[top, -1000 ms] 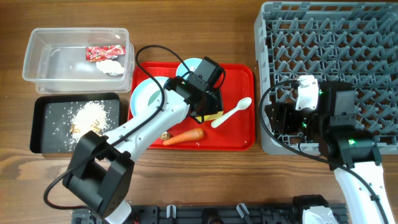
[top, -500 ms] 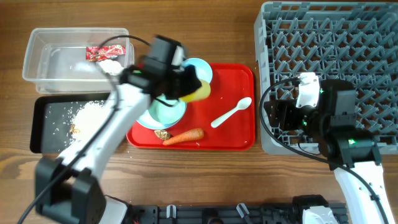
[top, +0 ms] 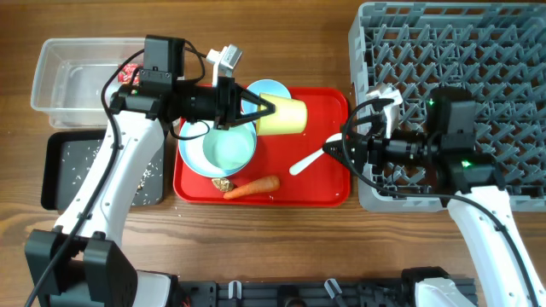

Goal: Sort waste into correct bins and load items into the dishwasher rack
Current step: 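Raise the yellow cup toward the right gripper and grasp it with the right gripper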

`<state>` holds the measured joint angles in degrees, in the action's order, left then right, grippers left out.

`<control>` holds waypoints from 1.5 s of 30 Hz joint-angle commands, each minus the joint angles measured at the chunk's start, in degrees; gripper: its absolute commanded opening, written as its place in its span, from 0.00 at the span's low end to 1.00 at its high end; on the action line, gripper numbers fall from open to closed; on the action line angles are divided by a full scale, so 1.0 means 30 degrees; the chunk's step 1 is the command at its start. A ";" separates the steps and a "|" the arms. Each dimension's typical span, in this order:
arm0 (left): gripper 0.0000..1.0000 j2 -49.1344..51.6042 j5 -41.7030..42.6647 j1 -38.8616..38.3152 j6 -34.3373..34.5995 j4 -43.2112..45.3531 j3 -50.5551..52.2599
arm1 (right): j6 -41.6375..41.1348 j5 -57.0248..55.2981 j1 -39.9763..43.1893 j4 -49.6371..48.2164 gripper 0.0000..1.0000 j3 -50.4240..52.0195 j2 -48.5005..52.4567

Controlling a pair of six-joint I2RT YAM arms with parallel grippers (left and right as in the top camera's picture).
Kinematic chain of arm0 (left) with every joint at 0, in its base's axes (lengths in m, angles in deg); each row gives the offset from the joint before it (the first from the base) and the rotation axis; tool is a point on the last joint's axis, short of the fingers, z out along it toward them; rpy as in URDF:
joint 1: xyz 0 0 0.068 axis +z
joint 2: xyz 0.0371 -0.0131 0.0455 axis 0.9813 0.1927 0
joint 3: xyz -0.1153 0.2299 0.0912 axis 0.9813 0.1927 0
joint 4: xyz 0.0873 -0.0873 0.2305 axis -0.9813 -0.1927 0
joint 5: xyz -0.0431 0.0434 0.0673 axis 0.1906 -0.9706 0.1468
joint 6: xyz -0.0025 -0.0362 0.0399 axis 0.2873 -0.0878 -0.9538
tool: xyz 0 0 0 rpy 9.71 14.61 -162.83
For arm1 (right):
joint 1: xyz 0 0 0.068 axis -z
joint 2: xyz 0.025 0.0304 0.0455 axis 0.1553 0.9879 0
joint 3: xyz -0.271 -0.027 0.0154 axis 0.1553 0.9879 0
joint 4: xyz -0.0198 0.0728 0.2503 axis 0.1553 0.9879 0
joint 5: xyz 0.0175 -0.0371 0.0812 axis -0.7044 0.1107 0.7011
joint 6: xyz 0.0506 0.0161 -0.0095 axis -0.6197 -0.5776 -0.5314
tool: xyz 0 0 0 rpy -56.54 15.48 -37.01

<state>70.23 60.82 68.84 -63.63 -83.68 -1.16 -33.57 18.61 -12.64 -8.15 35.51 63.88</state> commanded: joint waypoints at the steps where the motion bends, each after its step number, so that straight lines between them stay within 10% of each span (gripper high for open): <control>1: 0.04 -0.0146 0.1260 -0.0889 -0.0641 0.0007 -0.0109 | 0.0707 0.2375 -0.0015 -0.1013 0.91 -0.0255 0.0430; 16: 0.04 -0.0146 0.1311 -0.3002 -0.0423 0.0721 -0.0109 | 0.0699 0.3053 -0.1042 -0.2310 0.90 -0.0182 0.1545; 32: 0.07 -0.0146 0.1064 -0.3082 -0.0430 0.0729 -0.0109 | 0.0605 0.2965 -0.1654 -0.3067 0.56 -0.0182 0.1559; 36: 0.35 -0.0146 -0.1953 -0.3082 -0.0430 0.0656 -0.0109 | -0.0568 -0.0248 -0.1654 -0.2681 0.50 -0.0182 0.1559; 45: 0.46 -0.0153 -1.6298 -0.2470 -0.0430 -0.3526 -0.0109 | -0.2528 -1.0542 -0.0109 0.2076 0.49 -0.1406 0.0364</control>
<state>70.21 31.90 59.99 -64.49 -90.50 -1.18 -37.68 0.14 -16.26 -7.10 35.33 67.79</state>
